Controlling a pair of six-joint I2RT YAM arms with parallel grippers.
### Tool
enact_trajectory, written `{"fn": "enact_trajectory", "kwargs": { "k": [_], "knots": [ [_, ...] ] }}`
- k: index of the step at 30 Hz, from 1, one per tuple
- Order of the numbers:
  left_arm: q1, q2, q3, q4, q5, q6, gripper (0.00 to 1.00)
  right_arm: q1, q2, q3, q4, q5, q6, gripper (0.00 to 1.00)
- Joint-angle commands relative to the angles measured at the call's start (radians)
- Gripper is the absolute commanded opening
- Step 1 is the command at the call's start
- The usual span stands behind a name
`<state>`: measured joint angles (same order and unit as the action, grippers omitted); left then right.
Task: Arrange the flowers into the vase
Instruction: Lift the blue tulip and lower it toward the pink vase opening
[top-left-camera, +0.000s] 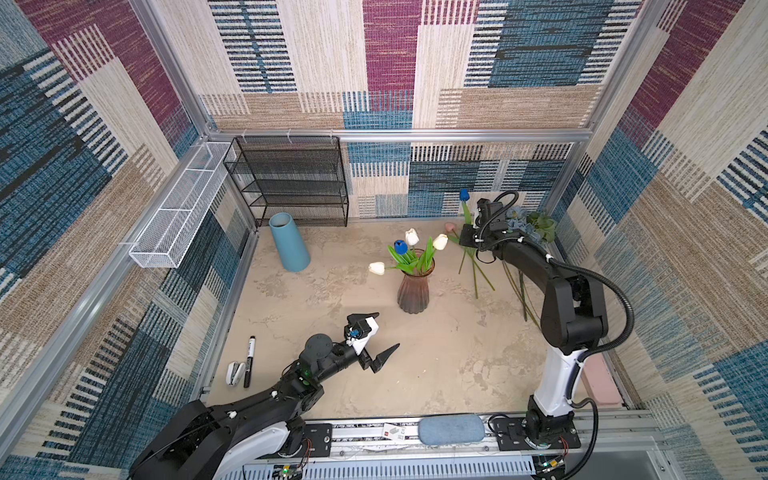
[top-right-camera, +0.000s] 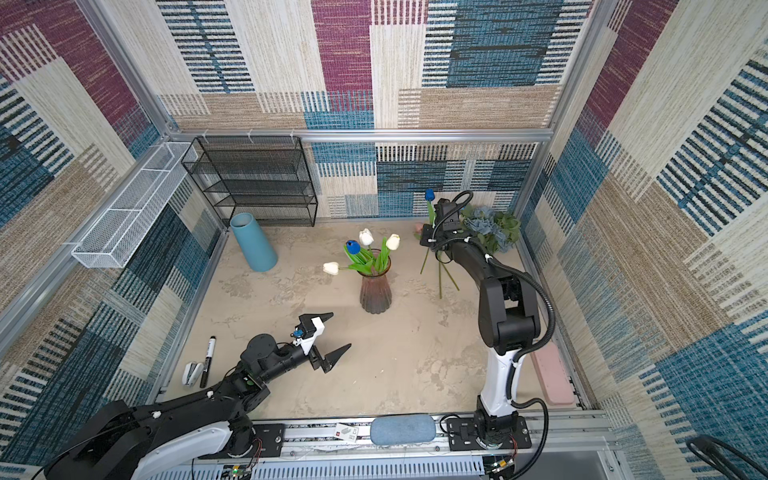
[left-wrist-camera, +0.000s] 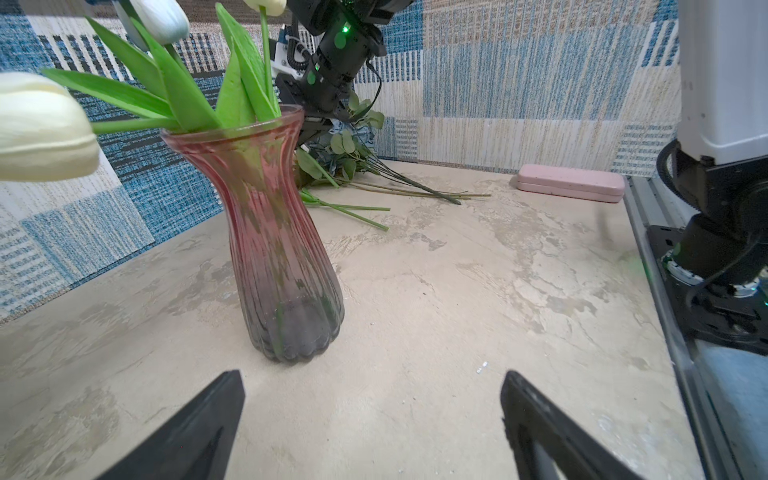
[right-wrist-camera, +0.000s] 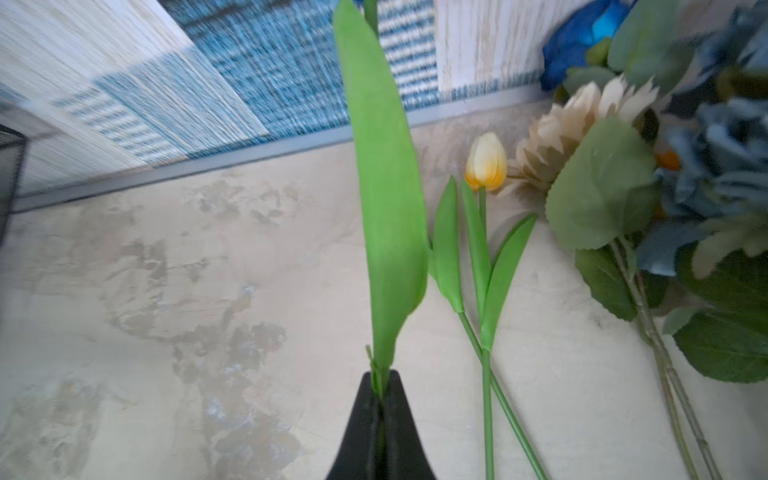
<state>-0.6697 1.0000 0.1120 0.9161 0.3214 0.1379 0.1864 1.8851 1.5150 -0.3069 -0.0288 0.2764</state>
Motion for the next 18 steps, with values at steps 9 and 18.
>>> {"fn": "enact_trajectory", "kwargs": {
  "k": [9,18],
  "knots": [
    [-0.001,-0.187,-0.061,0.046,-0.040,0.030,0.99,0.109,-0.445,-0.309,0.492,0.028,-0.149,0.00],
    [-0.001,-0.256,-0.091,0.026,-0.216,0.023,0.99,0.219,-0.717,-0.593,0.933,-0.195,-0.217,0.00]
  ]
}}
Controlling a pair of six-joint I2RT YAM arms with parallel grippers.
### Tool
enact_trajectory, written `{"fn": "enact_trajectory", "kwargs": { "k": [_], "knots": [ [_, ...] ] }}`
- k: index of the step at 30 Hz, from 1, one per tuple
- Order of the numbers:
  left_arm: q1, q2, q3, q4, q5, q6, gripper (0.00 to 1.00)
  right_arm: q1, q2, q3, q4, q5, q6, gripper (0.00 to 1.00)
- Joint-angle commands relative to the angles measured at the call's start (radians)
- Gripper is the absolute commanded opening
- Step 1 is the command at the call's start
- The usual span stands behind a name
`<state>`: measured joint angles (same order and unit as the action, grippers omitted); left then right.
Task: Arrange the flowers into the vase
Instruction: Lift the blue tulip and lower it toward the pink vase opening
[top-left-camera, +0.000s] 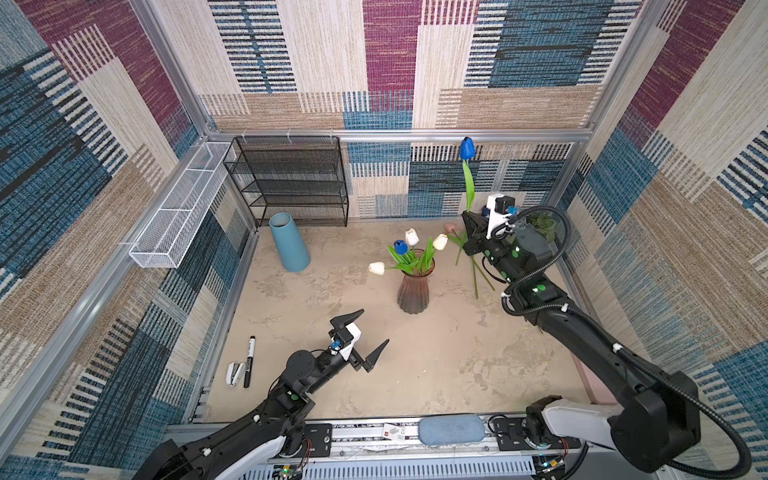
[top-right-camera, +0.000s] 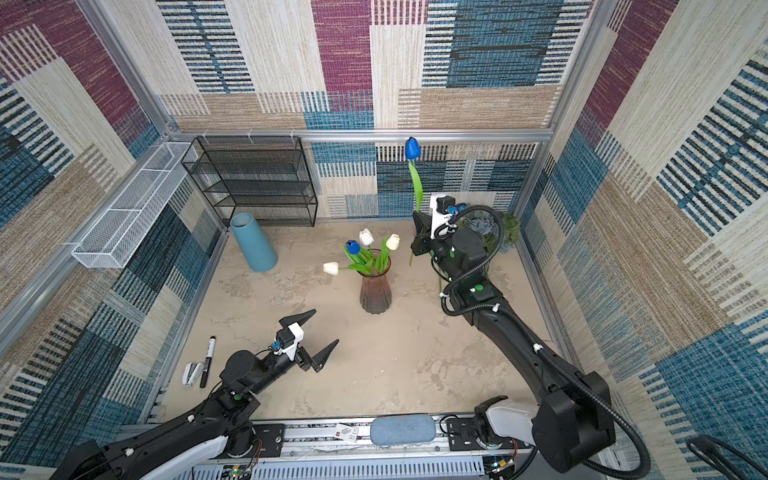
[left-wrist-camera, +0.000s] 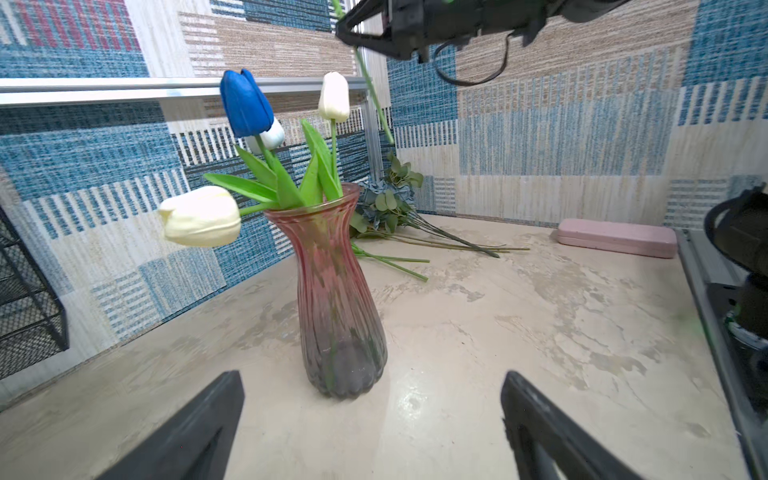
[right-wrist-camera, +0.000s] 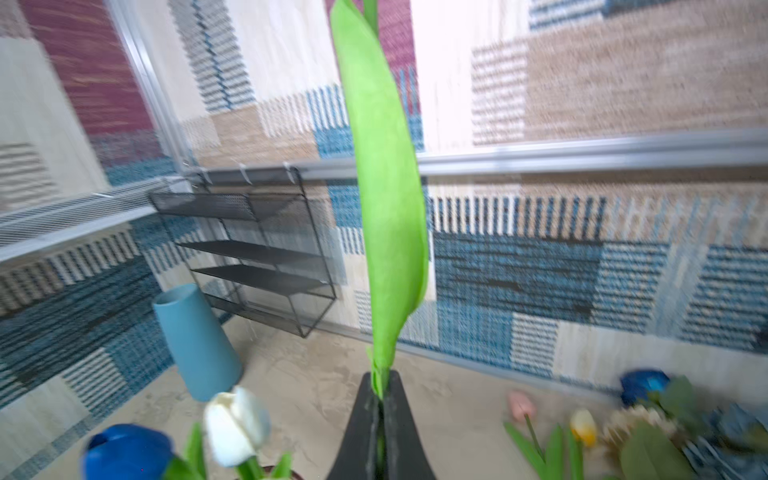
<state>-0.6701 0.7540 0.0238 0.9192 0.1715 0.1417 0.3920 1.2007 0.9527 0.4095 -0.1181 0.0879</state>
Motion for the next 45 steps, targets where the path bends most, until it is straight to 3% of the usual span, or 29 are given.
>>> {"fn": "enact_trajectory", "kwargs": {
  "k": [1,4,12,22,34,38,45],
  "knots": [
    [0.000,-0.014,0.000,0.008,-0.068,0.019,0.99,0.021,-0.042,-0.041,0.242,-0.135,-0.028,0.00],
    [0.000,0.009,0.002,0.015,-0.087,0.019,0.99,0.046,-0.041,-0.061,0.304,-0.212,-0.016,0.00],
    [0.000,0.114,0.015,0.078,-0.075,0.009,0.99,0.141,0.041,-0.119,0.528,-0.193,-0.010,0.00],
    [0.000,0.147,0.033,0.067,-0.055,0.014,0.99,0.171,0.220,-0.068,0.607,-0.102,-0.046,0.00],
    [0.000,0.132,0.037,0.038,-0.064,0.028,0.99,0.179,0.322,-0.101,0.622,-0.092,-0.073,0.00],
    [0.000,0.139,0.039,0.040,-0.058,0.028,0.99,0.182,0.316,-0.131,0.626,-0.096,-0.082,0.10],
    [0.000,0.139,0.041,0.036,-0.052,0.027,0.99,0.186,0.304,-0.124,0.548,-0.102,-0.120,0.43]
  ]
}}
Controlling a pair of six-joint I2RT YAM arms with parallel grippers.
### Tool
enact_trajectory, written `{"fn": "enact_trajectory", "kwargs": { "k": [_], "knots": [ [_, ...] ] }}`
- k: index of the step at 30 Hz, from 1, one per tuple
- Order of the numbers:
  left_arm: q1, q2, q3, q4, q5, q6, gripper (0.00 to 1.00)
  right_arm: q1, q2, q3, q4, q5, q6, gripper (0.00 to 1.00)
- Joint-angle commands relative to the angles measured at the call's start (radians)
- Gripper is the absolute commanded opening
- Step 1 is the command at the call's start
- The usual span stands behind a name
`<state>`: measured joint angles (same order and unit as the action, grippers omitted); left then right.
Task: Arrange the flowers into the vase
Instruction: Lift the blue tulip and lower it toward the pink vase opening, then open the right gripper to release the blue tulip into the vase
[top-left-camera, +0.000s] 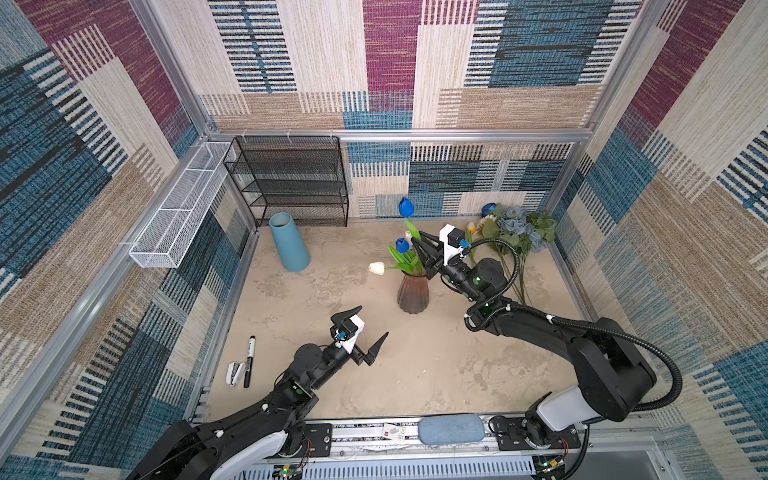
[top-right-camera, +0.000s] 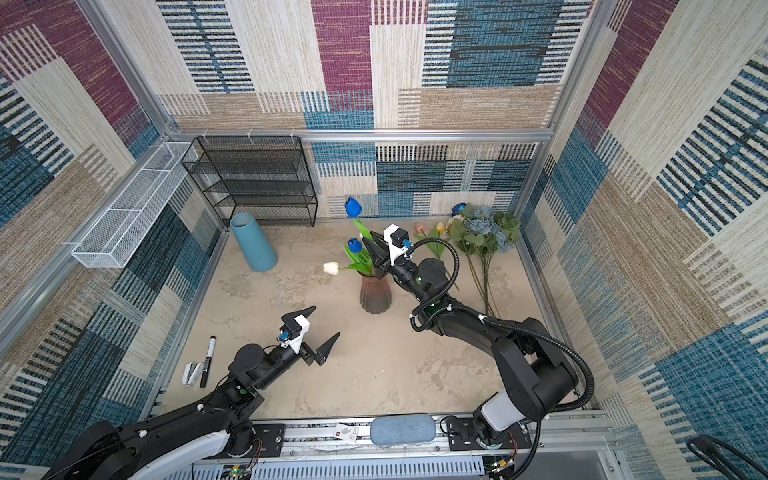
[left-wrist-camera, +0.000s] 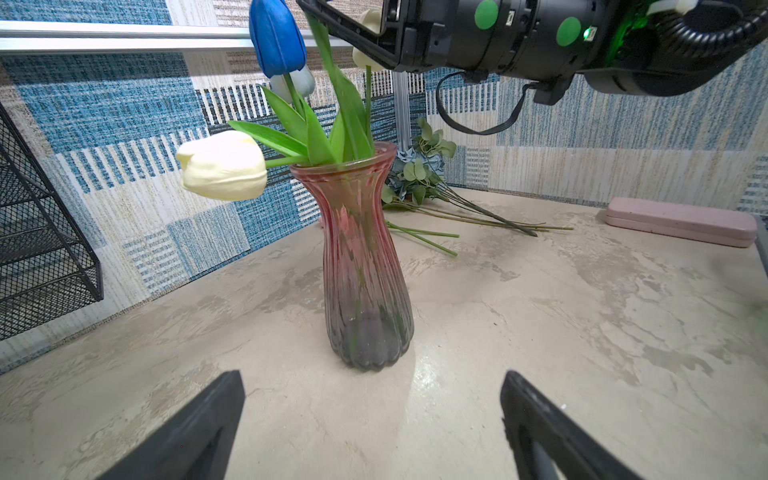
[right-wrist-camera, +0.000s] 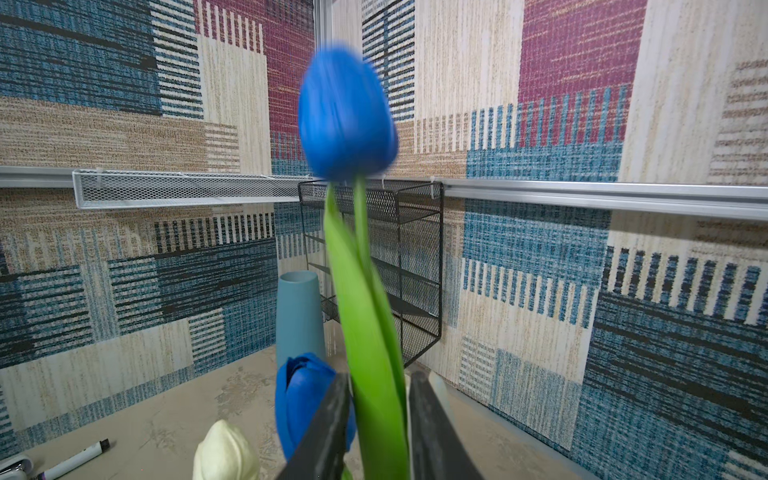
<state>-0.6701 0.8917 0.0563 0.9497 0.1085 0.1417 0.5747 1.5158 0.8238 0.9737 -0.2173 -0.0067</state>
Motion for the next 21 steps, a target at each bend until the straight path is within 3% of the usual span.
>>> {"fn": "enact_trajectory", "kwargs": {
  "k": [1,13,21],
  "knots": [
    [0.000,0.001,0.008,0.005,0.011,0.028,0.99,0.004,-0.014,0.006,-0.023,0.001,-0.027,0.47],
    [0.000,0.003,0.010,0.004,0.018,0.025,0.99,0.004,-0.136,0.038,-0.102,0.098,-0.018,0.60],
    [0.000,-0.003,0.008,0.007,0.024,0.022,0.99,-0.019,-0.250,0.075,-0.224,0.382,0.005,0.78]
  ]
}}
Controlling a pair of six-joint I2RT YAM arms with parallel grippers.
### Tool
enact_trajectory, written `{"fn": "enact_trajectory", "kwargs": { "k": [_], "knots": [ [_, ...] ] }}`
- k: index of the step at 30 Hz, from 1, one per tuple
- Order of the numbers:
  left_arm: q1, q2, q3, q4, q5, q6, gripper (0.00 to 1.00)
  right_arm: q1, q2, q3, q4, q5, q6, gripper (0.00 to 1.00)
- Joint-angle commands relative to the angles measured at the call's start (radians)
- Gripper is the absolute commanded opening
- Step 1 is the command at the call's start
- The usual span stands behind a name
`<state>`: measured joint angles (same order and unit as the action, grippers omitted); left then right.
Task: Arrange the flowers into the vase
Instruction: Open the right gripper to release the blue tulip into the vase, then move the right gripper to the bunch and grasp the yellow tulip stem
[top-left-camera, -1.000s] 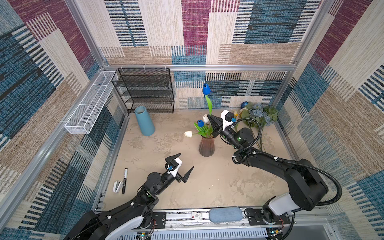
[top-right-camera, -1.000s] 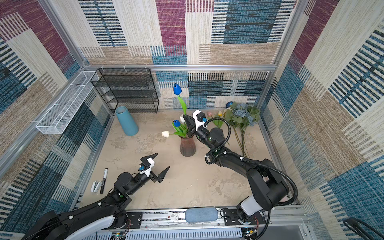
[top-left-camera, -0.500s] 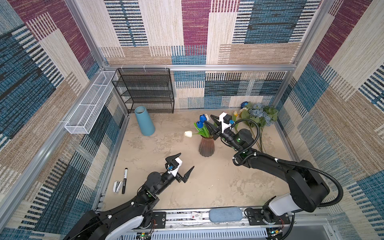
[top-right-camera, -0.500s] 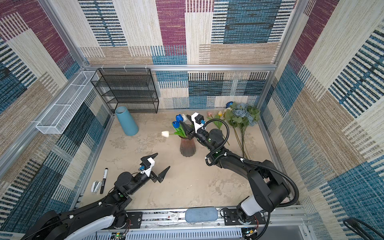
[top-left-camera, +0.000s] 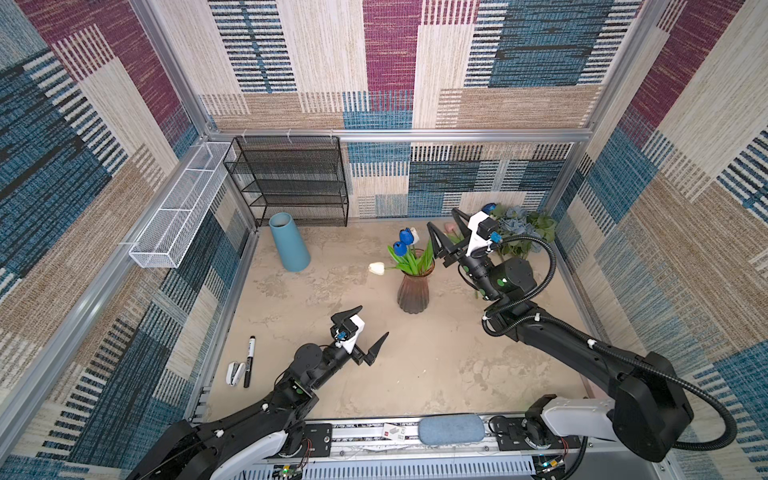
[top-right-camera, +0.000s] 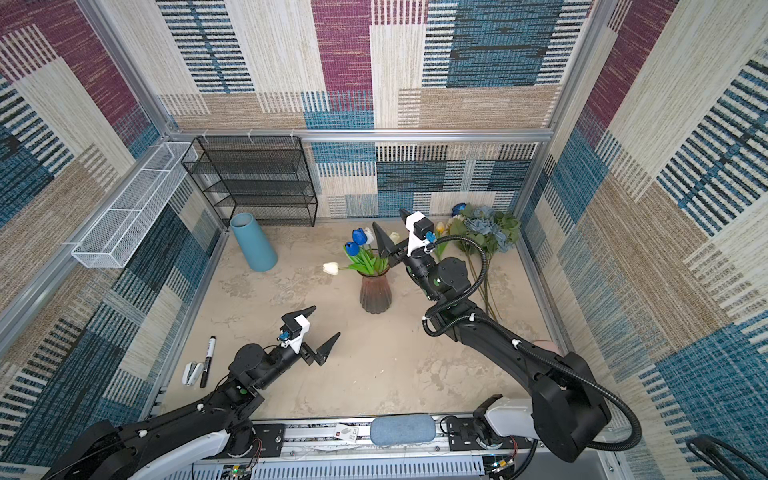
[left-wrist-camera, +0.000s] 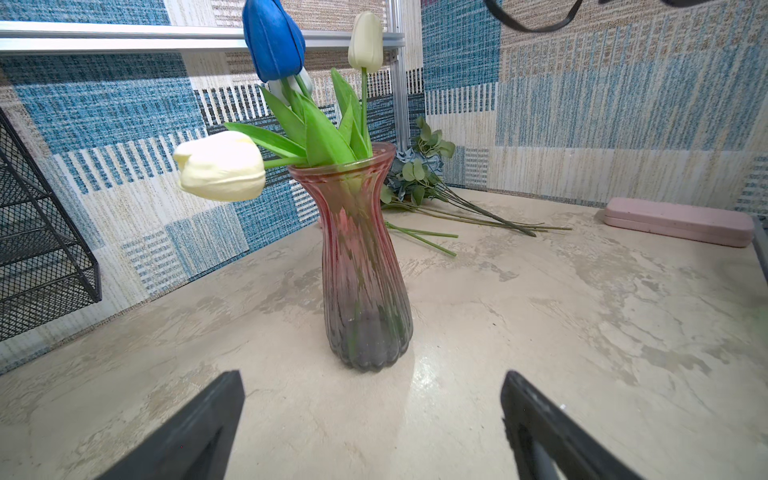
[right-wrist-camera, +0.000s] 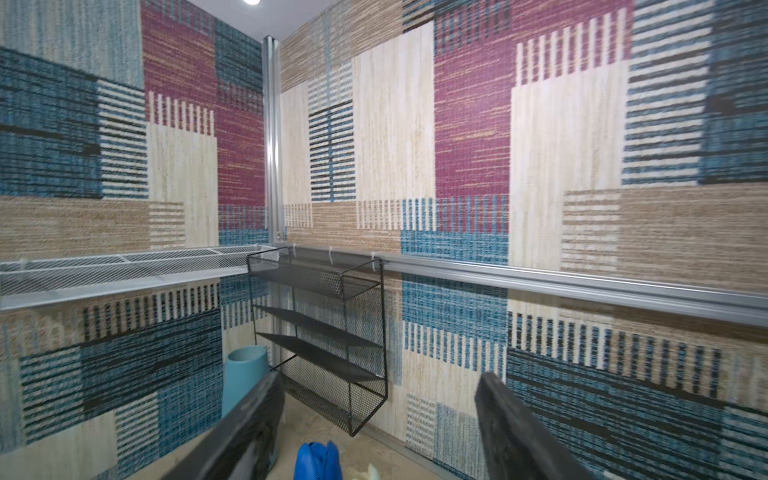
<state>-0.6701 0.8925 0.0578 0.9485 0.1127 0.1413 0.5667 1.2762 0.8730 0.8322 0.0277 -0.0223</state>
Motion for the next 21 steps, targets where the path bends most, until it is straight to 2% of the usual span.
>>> {"fn": "enact_trajectory", "kwargs": {
  "k": [1,4,7,11,13,21],
  "knots": [
    [0.000,-0.004,0.007,0.009,0.021,0.021,0.99,-0.030,-0.008,0.050,-0.138,0.141,0.031,0.78],
    [0.000,-0.002,0.015,-0.002,0.061,0.025,0.99,-0.127,0.036,0.147,-0.347,0.122,0.105,0.90],
    [0.000,0.019,0.039,-0.033,0.124,0.025,0.99,-0.278,0.150,0.315,-0.662,0.027,0.232,0.89],
    [0.000,0.048,0.037,0.000,0.132,0.016,0.99,-0.403,0.354,0.485,-0.980,-0.064,0.266,0.82],
    [0.000,0.049,0.039,-0.002,0.127,0.020,0.99,-0.430,0.439,0.525,-1.059,-0.065,0.262,0.78],
    [0.000,0.035,0.048,-0.044,0.124,0.029,0.99,-0.489,0.715,0.653,-1.229,-0.144,0.283,0.50]
  ]
}}
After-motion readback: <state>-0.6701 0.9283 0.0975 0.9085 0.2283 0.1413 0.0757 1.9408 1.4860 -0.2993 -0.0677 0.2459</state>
